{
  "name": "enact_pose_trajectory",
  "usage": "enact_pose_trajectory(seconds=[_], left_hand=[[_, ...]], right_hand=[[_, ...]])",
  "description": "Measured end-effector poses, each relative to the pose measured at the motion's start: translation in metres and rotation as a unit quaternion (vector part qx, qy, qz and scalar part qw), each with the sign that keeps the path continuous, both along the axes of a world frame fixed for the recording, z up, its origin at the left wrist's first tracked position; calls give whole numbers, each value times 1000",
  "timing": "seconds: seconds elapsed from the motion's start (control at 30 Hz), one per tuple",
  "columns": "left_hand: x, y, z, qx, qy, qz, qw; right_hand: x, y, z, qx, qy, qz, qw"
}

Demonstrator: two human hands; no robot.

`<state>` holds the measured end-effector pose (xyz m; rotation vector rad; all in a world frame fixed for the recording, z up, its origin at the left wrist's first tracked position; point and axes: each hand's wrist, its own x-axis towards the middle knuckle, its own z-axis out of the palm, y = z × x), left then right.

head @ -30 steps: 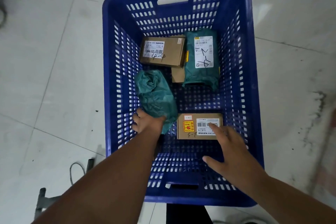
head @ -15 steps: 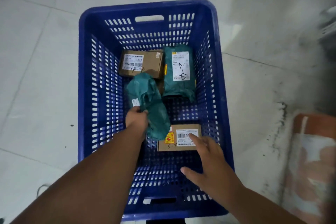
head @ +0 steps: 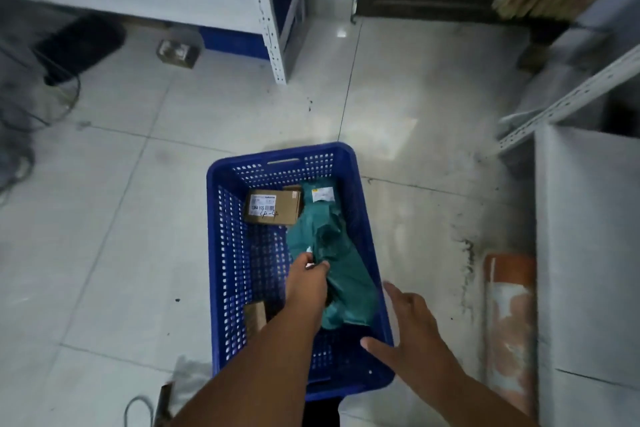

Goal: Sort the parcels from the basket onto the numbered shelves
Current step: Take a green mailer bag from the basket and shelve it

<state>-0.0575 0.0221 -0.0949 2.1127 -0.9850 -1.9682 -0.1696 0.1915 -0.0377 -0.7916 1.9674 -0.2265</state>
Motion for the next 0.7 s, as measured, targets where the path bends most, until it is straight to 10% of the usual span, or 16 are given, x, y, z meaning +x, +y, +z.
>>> enact_pose_trajectory(seconds=[0.7], left_hand=[[-196, 63, 445, 101, 245, -294, 918]], right_hand=[[-134, 105, 291, -156, 117, -322, 926]])
